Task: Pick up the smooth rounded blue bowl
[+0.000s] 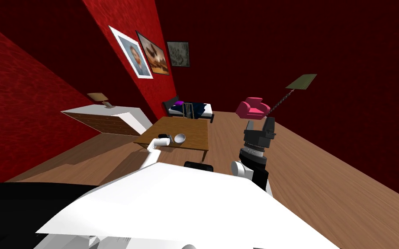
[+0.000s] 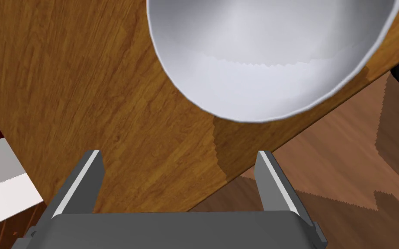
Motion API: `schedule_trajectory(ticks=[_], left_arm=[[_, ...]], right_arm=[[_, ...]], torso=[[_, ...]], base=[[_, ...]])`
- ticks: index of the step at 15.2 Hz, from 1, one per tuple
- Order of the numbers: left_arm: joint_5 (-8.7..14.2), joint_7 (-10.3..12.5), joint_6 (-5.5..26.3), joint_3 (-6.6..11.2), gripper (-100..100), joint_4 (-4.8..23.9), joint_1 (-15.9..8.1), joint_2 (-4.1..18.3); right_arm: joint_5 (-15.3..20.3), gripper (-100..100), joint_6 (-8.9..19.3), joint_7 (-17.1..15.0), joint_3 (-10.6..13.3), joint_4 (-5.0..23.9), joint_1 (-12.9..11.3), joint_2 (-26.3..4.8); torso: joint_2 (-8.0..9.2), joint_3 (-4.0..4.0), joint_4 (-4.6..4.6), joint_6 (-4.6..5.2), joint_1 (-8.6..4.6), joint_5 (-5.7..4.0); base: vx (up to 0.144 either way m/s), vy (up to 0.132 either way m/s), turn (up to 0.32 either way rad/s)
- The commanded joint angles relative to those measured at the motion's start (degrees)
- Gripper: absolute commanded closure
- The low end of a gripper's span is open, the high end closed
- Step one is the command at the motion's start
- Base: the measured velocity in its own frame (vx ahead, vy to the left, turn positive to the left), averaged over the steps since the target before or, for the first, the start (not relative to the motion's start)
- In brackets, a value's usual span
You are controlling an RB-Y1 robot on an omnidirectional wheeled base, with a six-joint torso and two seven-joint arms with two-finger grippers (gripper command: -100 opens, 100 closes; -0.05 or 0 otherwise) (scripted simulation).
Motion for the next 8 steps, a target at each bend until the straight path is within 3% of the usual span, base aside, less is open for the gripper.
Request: schedule_trajectory(ticks=[1, 5, 8], left_arm=[[0.12, 0.61, 2.86, 0.4, -100, 1.39, -1.01, -0.02], [0.29, 1.34, 5.79, 0.91, -100, 2.91, -2.19, -0.1], [0.62, 2.69, 10.06, 1.86, -100, 5.69, -4.43, -0.27]], right_arm=[[0.0, 0, 0.0, 0.0, 0.0, 0.0, 0.0, 0.0], [0.0, 0, 0.0, 0.0, 0.0, 0.0, 0.0, 0.0], [0.0, 0, 0.0, 0.0, 0.0, 0.0, 0.0, 0.0]], torso=[[0.0, 0.0, 0.0, 0.0, 0.0, 0.0], [-0.01, 0.0, 0.0, 0.0, -0.02, -0.01], [-0.03, -0.02, -0.01, -0.01, 0.01, 0.0]], base=[[0.014, -0.047, -0.054], [0.007, -0.041, -0.029], [0.019, -0.043, -0.05]])
